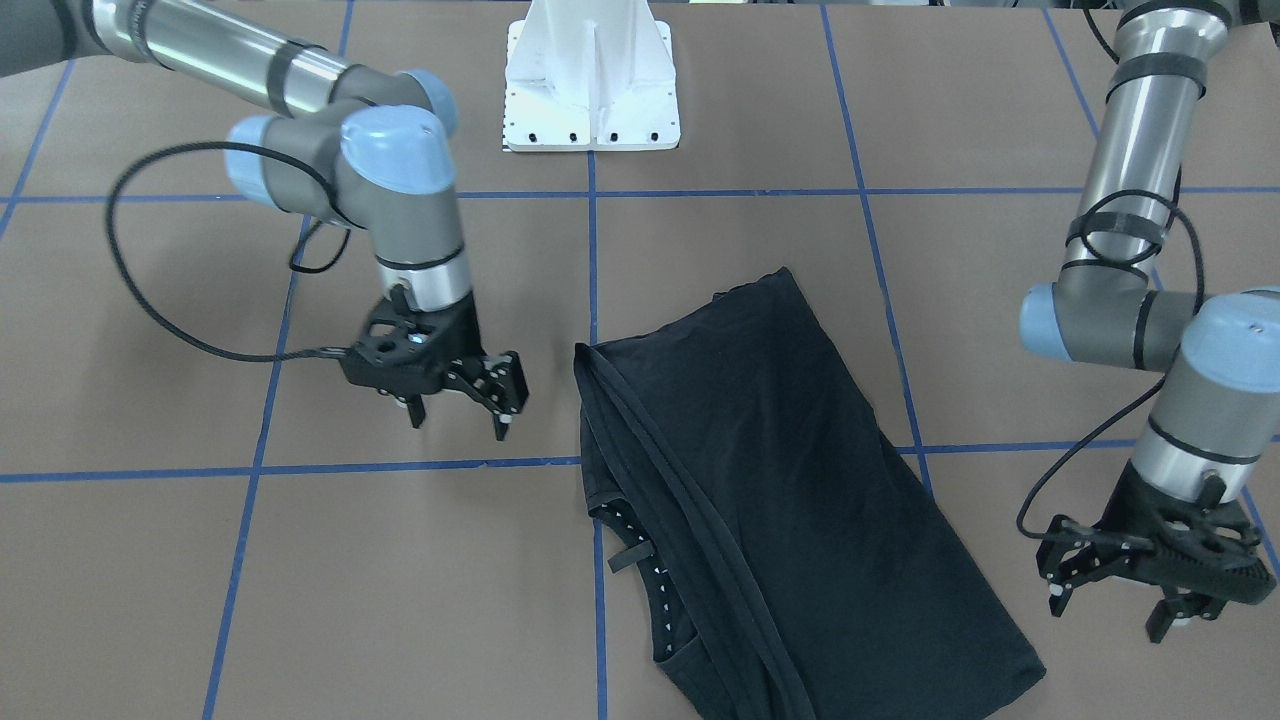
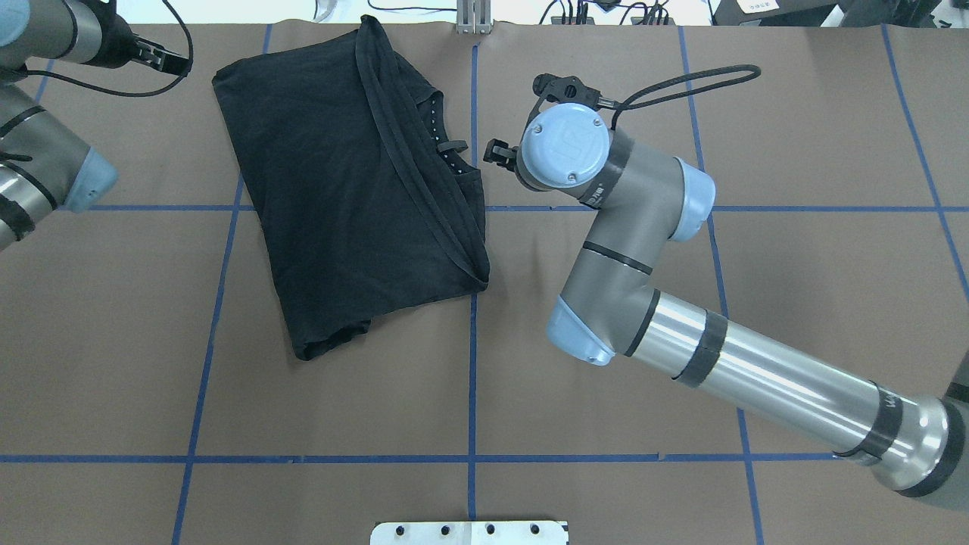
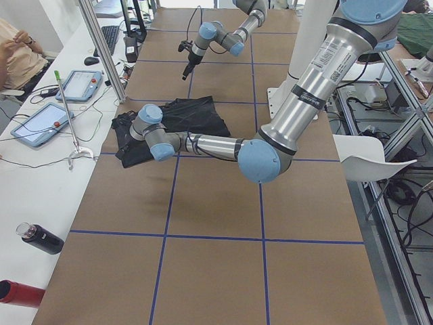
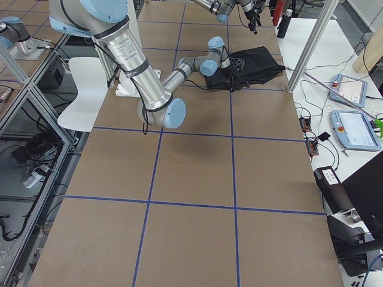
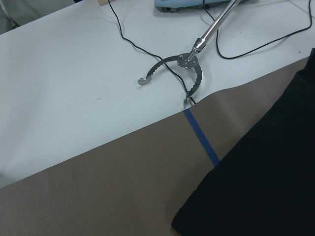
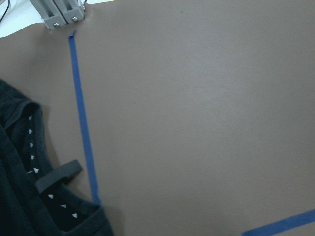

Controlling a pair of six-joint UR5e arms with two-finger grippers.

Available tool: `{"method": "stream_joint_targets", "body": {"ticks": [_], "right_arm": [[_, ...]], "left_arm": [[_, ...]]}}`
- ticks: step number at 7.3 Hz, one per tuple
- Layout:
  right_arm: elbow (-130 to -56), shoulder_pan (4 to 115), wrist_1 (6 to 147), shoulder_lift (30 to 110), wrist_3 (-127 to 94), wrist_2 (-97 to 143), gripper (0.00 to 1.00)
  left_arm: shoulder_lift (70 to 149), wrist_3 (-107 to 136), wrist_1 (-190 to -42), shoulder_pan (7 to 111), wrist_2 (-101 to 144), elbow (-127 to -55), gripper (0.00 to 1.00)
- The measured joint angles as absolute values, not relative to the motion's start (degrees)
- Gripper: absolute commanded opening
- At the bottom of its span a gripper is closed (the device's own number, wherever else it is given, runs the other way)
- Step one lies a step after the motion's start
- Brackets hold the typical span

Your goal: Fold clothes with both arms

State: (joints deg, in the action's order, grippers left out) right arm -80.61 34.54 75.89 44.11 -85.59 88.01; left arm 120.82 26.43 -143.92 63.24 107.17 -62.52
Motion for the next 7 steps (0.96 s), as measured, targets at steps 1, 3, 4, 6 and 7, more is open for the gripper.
{"method": "stream_joint_targets", "body": {"ticks": [1, 3, 4, 6, 7], "right_arm": [[-77.26, 33.45, 75.13, 41.27, -88.21, 86.81, 0.95], [-71.24, 31.20, 70.02, 39.04, -90.70, 84.40, 0.85], [-69.81, 30.28, 68.59, 38.79, -91.05, 83.73, 0.78], [-68.75, 28.56, 67.85, 38.80, -91.21, 82.63, 0.73], [-68.37, 27.93, 67.82, 38.83, -91.22, 82.37, 0.70]], "left_arm": [[120.21, 26.43, -143.95, 63.35, 107.39, -63.25, 1.00], [119.92, 26.51, -143.96, 63.41, 107.48, -63.59, 1.00], [119.90, 26.64, -143.96, 63.41, 107.49, -63.61, 1.00], [119.89, 26.93, -143.97, 63.38, 107.49, -63.63, 1.00], [119.89, 26.97, -143.97, 63.37, 107.49, -63.63, 1.00]]}}
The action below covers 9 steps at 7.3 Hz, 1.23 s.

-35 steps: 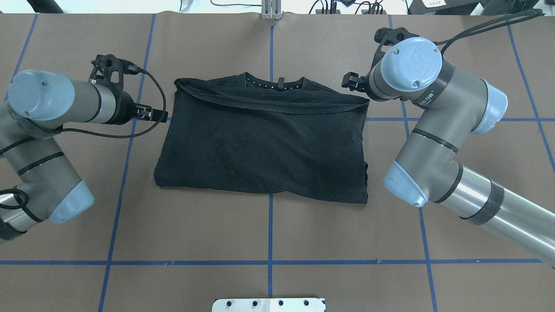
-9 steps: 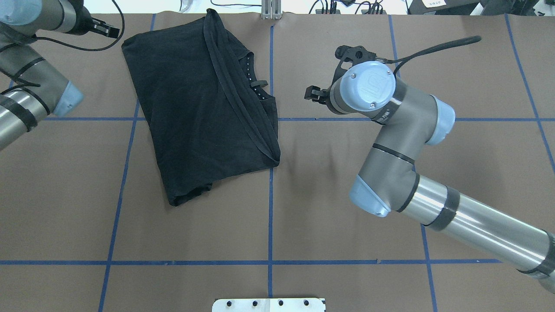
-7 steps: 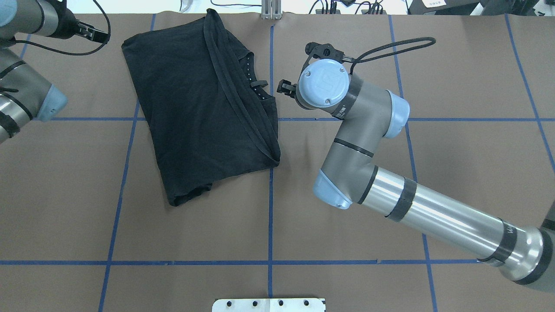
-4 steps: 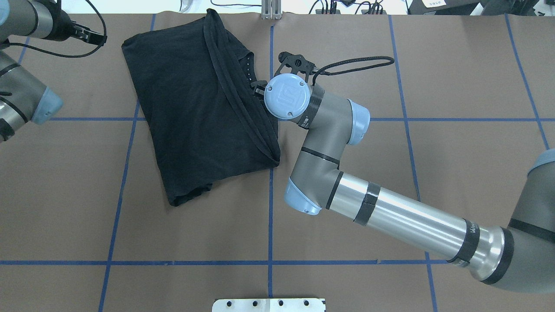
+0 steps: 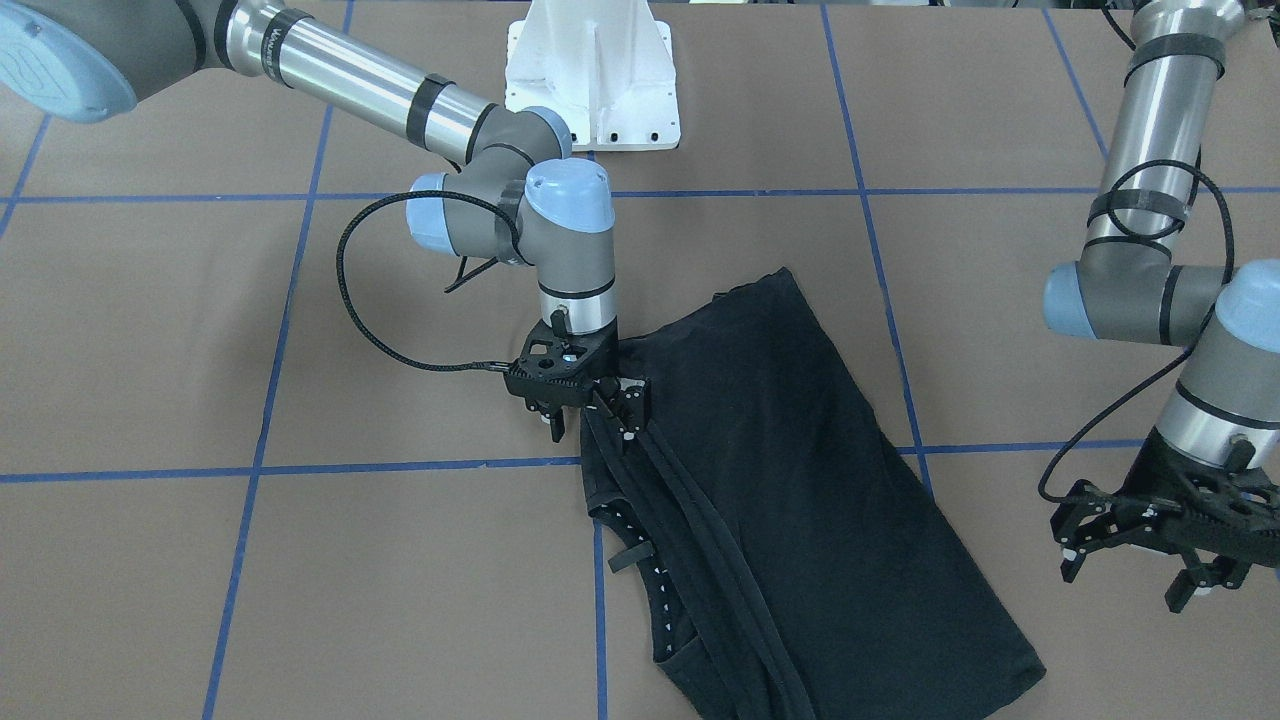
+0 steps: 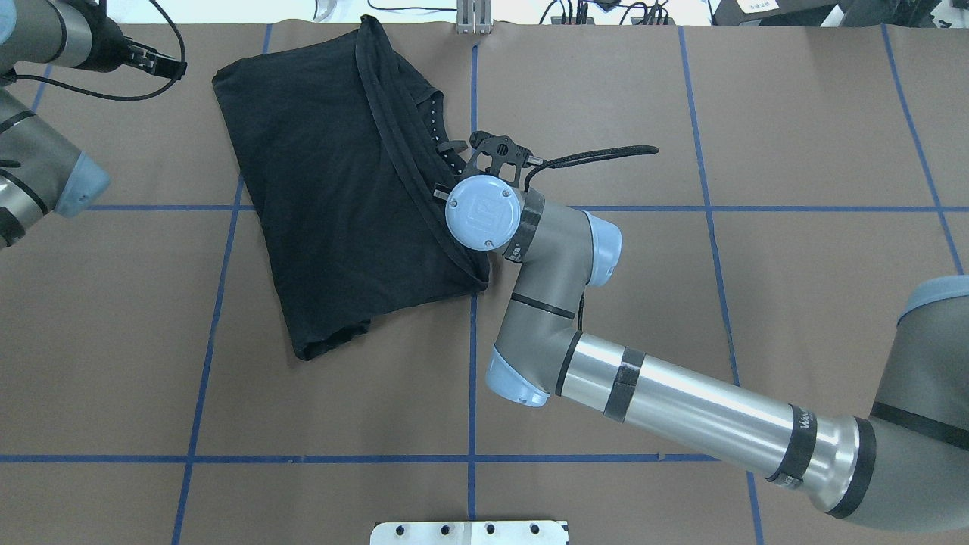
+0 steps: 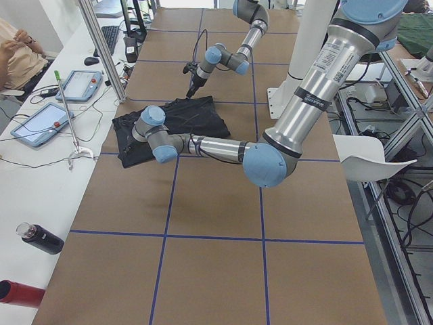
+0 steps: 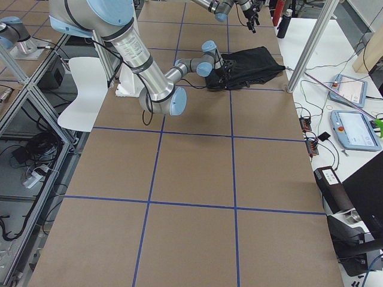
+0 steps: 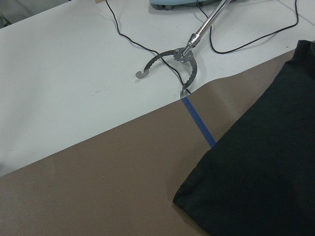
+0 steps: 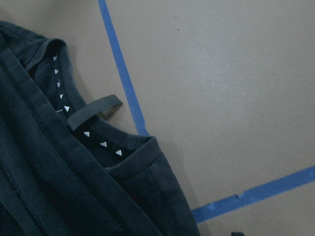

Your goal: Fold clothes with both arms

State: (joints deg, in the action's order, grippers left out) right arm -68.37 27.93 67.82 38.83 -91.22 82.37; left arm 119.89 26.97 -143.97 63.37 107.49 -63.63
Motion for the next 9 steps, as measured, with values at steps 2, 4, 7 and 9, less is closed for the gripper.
{"method": "stream_joint_targets", "body": {"ticks": [2, 4, 7, 9], "right_arm": [[-68.12, 27.17, 67.92, 38.88, -91.27, 82.15, 0.61], [-68.11, 26.87, 68.01, 38.83, -91.44, 82.10, 0.16], [-68.27, 26.81, 68.02, 38.78, -91.04, 82.17, 0.00], [-69.04, 26.81, 68.18, 39.23, -90.84, 82.20, 0.00]], "left_arm": [[119.88, 26.98, -143.97, 63.31, 107.49, -63.63, 1.00], [119.94, 27.11, -143.97, 63.29, 107.49, -63.63, 1.00], [119.95, 27.53, -143.97, 63.28, 107.49, -63.63, 1.00], [119.95, 28.22, -143.96, 63.22, 107.49, -63.63, 1.00]]}}
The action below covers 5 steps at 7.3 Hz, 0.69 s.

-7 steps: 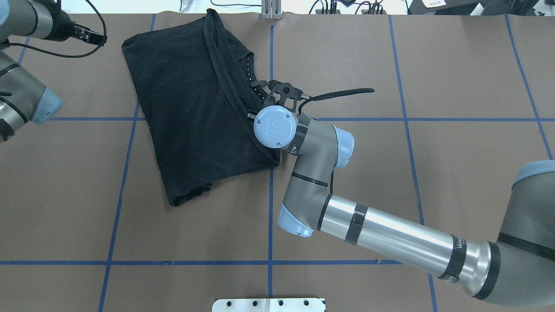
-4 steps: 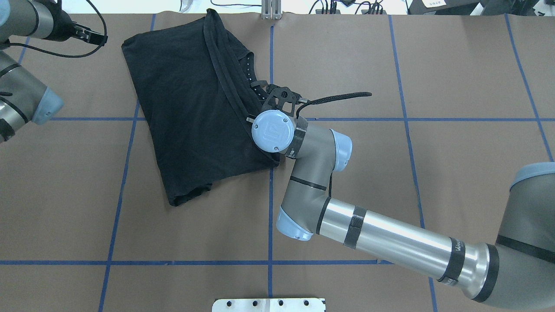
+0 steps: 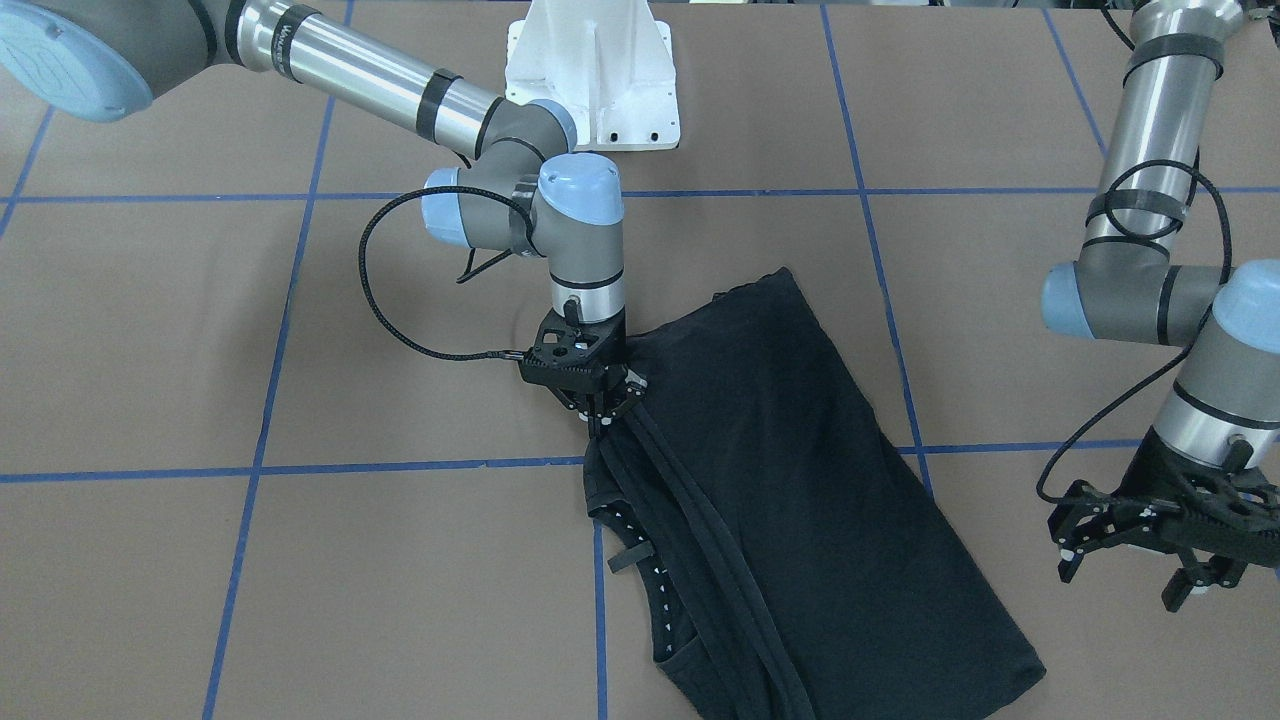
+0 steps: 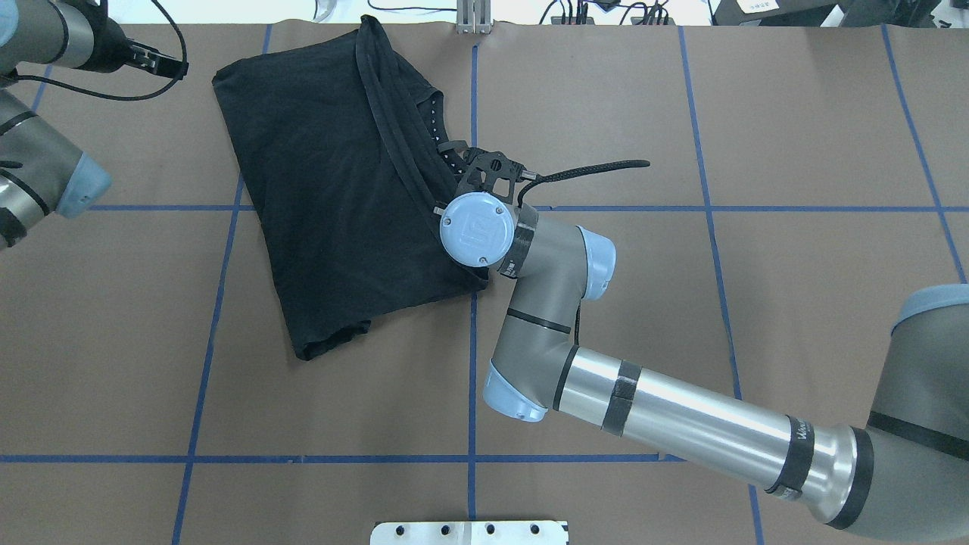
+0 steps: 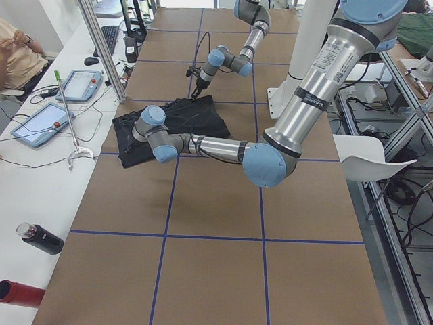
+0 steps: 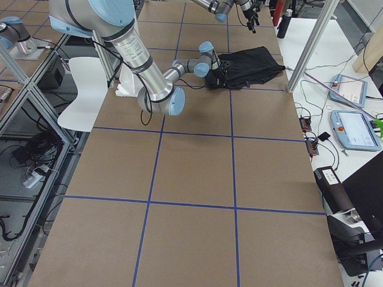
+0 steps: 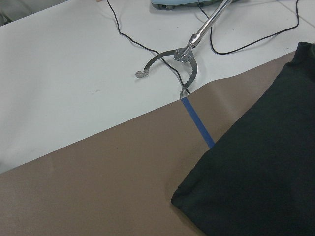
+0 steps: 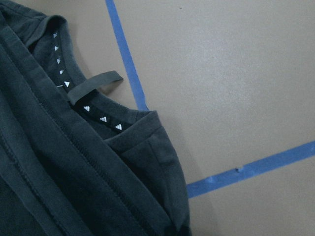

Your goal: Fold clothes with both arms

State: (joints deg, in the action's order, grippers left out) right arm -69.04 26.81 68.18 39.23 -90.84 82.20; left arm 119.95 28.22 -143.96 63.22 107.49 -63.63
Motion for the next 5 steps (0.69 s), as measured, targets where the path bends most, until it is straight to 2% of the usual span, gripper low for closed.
{"method": "stream_joint_targets", "body": {"ticks": [2, 5], "right_arm": [[-74.78, 26.28, 68.98, 43.05, -90.86, 82.25, 0.00], [-92.75, 17.32, 75.46, 53.52, -93.15, 75.84, 0.00]], "left_arm": [[119.97, 28.37, -143.97, 63.20, 107.49, -63.63, 1.00], [119.97, 28.41, -143.96, 63.19, 107.49, -63.63, 1.00]]}}
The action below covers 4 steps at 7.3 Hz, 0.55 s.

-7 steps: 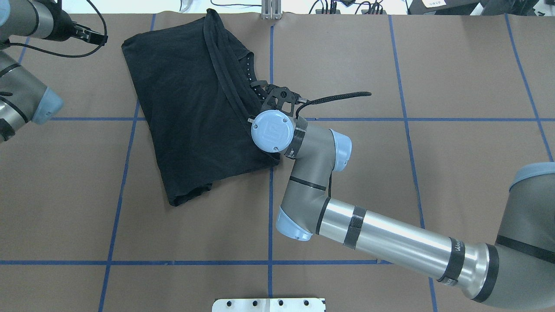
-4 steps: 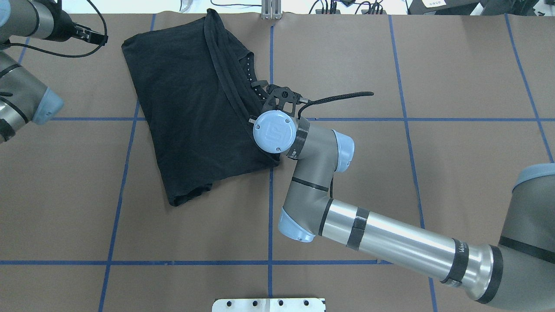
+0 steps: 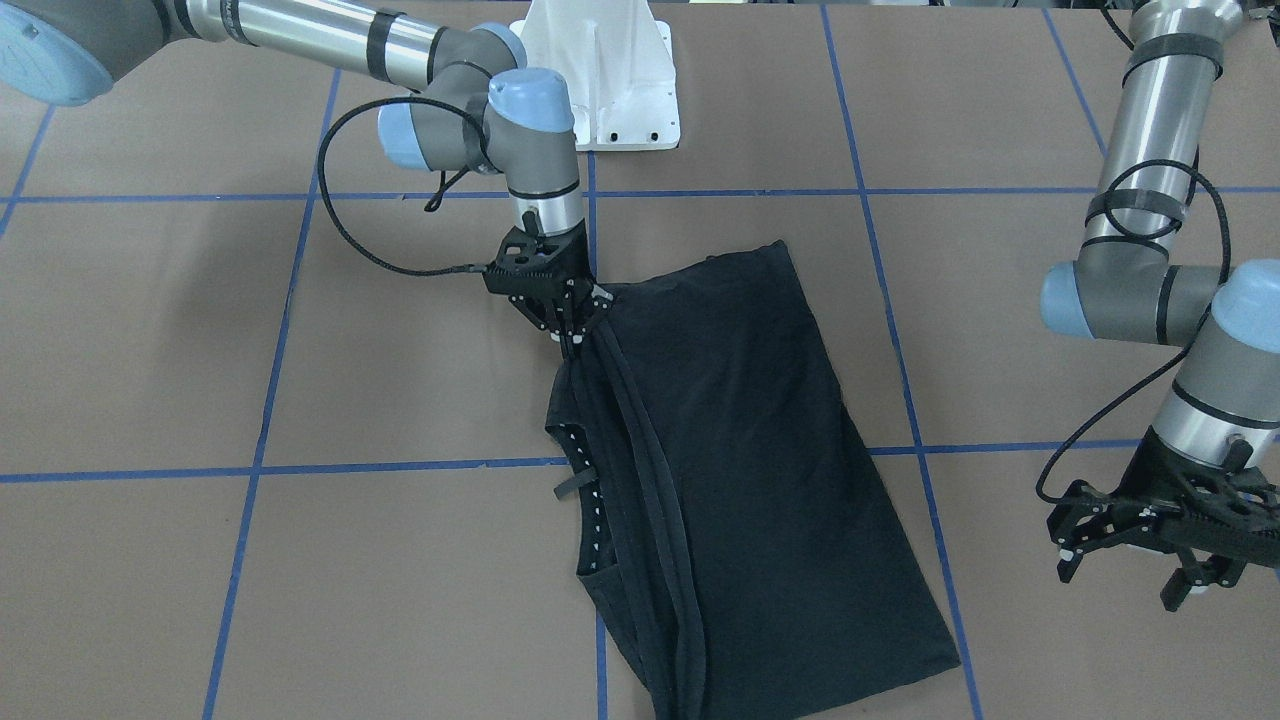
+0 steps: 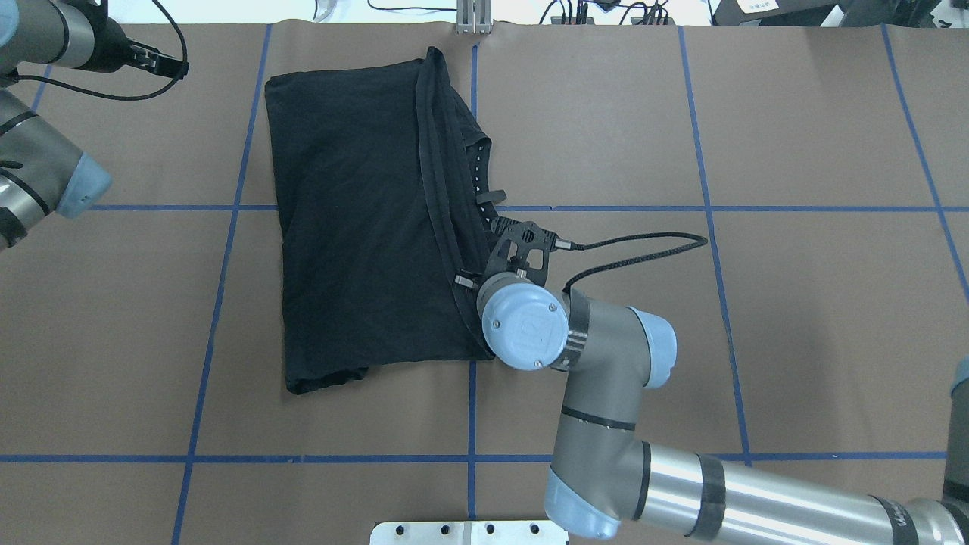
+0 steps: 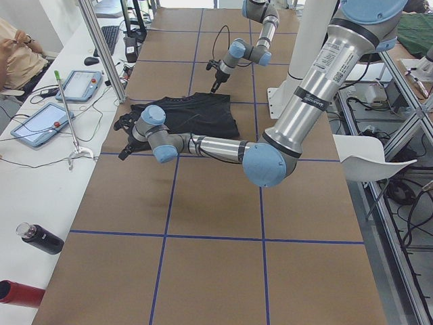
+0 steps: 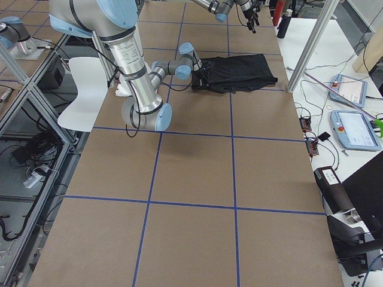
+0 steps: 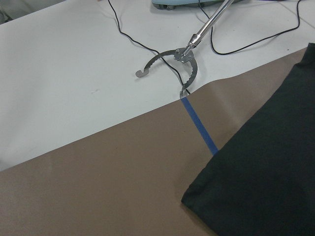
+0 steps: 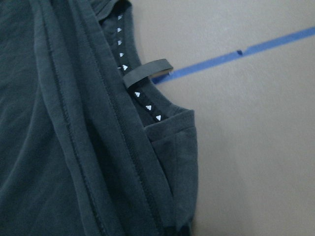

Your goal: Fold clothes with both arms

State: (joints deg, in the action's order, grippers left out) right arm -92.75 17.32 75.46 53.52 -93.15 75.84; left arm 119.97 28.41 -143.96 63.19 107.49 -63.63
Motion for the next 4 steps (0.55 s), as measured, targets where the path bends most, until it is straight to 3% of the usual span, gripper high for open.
{"method": "stream_joint_targets", "body": {"ticks": [2, 3, 4], "right_arm": [[-98.89, 12.67, 78.44, 56.78, -95.02, 72.13, 0.00], [-100.02, 11.81, 78.91, 57.57, -95.20, 71.46, 0.35], [-100.43, 11.49, 79.09, 57.95, -95.15, 71.26, 0.99]], "left_arm": [[120.03, 28.45, -143.97, 63.17, 107.49, -63.63, 1.00], [120.04, 28.47, -143.96, 63.14, 107.49, -63.63, 1.00], [120.05, 28.47, -143.97, 63.12, 107.49, -63.63, 1.00]]}}
